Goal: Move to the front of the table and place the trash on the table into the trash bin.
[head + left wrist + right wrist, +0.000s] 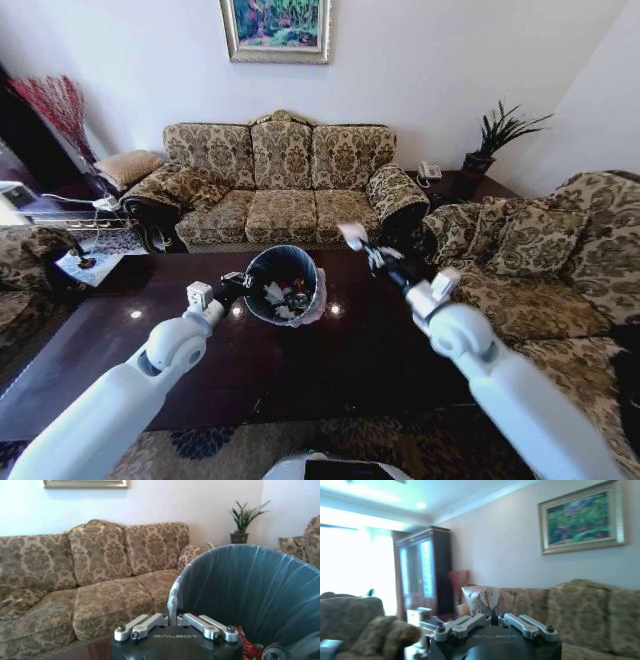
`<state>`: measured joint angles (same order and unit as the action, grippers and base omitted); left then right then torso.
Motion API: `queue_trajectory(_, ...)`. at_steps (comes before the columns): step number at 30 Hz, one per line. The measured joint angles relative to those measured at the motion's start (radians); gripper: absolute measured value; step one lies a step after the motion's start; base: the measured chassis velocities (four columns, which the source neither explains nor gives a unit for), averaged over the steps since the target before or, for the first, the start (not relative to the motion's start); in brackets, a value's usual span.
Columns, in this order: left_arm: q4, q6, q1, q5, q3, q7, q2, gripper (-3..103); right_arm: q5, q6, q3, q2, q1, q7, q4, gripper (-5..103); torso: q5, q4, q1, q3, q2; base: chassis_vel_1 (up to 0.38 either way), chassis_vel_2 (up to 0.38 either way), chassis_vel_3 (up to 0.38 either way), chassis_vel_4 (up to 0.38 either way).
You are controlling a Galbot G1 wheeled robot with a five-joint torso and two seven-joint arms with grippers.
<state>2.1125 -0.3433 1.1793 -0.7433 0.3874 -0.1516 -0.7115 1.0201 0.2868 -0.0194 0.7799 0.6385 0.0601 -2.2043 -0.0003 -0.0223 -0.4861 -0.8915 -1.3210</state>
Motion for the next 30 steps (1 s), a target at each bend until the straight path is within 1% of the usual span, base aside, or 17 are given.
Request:
queue_trajectory(1,0.0,0.0,0.0,0.0,0.0,0.0,0.0,3,0.0,0.0,0.0,0.0,0.0,0.0,0.0,0,0.0,0.0,0.0,0.0,0.0,0.0,0.0,0.0,0.0)
queue_trajectory(2,-0.002,0.0,-0.003,0.0,-0.002,0.008,0.004,3,0.038,0.015,0.06,0.0,-0.062,0.005,-0.005,0,0.0,-0.0002,0.0,0.0,0.0,0.0,0.0,0.0,0.0)
queue_trajectory(4,-0.002,0.0,-0.009,-0.002,-0.006,0.012,0.012,3,0.101,0.028,0.213,0.023,-0.197,0.047,0.01,0,-0.0001,-0.0001,0.0,0.0,0.0,0.0,0.0,0.0,0.0)
queue_trajectory(5,-0.002,0.0,-0.009,-0.002,-0.006,0.012,0.012,3,0.101,0.028,0.213,0.023,-0.197,0.047,0.01,0,-0.0001,-0.0001,0.0,0.0,0.0,0.0,0.0,0.0,0.0)
queue_trajectory(7,0.006,-0.001,-0.009,-0.01,-0.006,0.012,0.022,3,0.104,0.029,0.306,0.04,-0.269,0.056,0.04,0,0.0,-0.0004,0.0,0.0,0.0,0.0,0.0,0.0,0.0)
queue_trajectory(9,0.011,-0.005,-0.008,-0.018,-0.003,0.012,0.032,3,0.102,0.044,0.348,0.048,-0.296,0.057,0.052,0,0.0001,-0.0003,0.0,0.0,0.0,0.0,0.0,0.0,0.0)
queue_trajectory(13,0.011,-0.005,-0.009,-0.024,0.006,0.012,0.047,3,0.086,0.071,0.391,0.048,-0.298,0.056,0.064,0,0.0004,0.0,0.0,0.0,0.0,0.0,0.0,0.0,0.0)
queue_trajectory(14,0.011,-0.005,-0.01,-0.026,0.008,0.012,0.049,3,0.082,0.079,0.394,0.044,-0.292,0.054,0.064,-3,0.0003,0.0,0.0,0.0,0.0,0.0,0.0,0.0,0.0)
queue_trajectory(15,0.011,-0.005,-0.01,-0.026,0.008,0.012,0.049,3,0.082,0.079,0.394,0.044,-0.292,0.054,0.064,-3,0.0003,0.0,0.0,0.0,0.0,0.0,0.0,0.0,0.0)
queue_trajectory(18,0.011,-0.005,-0.013,-0.031,0.011,0.012,0.053,3,0.062,0.094,0.403,0.027,-0.266,0.047,0.059,-2,0.0003,0.0003,0.0,0.0,0.0,0.0,0.0,0.0,0.0)
queue_trajectory(21,0.011,-0.005,-0.013,-0.032,0.011,0.01,0.052,3,0.048,0.094,0.405,0.026,-0.258,0.047,0.06,2,0.0003,0.0003,0.0,0.0,0.0,0.0,0.0,0.0,0.0)
queue_trajectory(23,0.015,-0.006,-0.013,-0.032,0.011,0.006,0.049,3,0.032,0.093,0.405,0.033,-0.251,0.056,0.064,8,0.0003,0.0002,0.0,0.0,0.0,0.0,0.0,0.0,0.0)
queue_trajectory(25,0.016,-0.007,-0.011,-0.032,0.011,0.005,0.049,3,0.03,0.093,0.405,0.035,-0.25,0.059,0.065,8,0.0004,0.0003,0.0,0.0,0.0,0.0,0.0,0.0,0.0)
queue_trajectory(26,0.021,-0.007,-0.003,-0.032,0.013,0.002,0.047,3,0.025,0.092,0.405,0.039,-0.247,0.069,0.065,16,0.0001,0.0002,0.0,0.0,0.0,0.0,0.0,0.0,0.0)
queue_trajectory(27,0.022,-0.008,0.0,-0.032,0.014,0.001,0.046,3,0.024,0.092,0.405,0.04,-0.247,0.072,0.065,21,0.0,0.0001,0.0,0.0,0.0,0.0,0.0,0.0,0.0)
queue_trajectory(29,0.025,-0.008,0.004,-0.031,0.017,-0.002,0.045,3,0.021,0.091,0.405,0.042,-0.246,0.074,0.065,21,0.0,0.0,0.0,0.0,0.0,0.0,0.0,0.0,0.0)
queue_trajectory(30,0.029,-0.008,0.008,-0.031,0.02,-0.005,0.045,3,0.016,0.09,0.405,0.044,-0.244,0.076,0.067,27,0.0002,-0.0001,0.0,0.0,0.0,0.0,0.0,0.0,0.0)
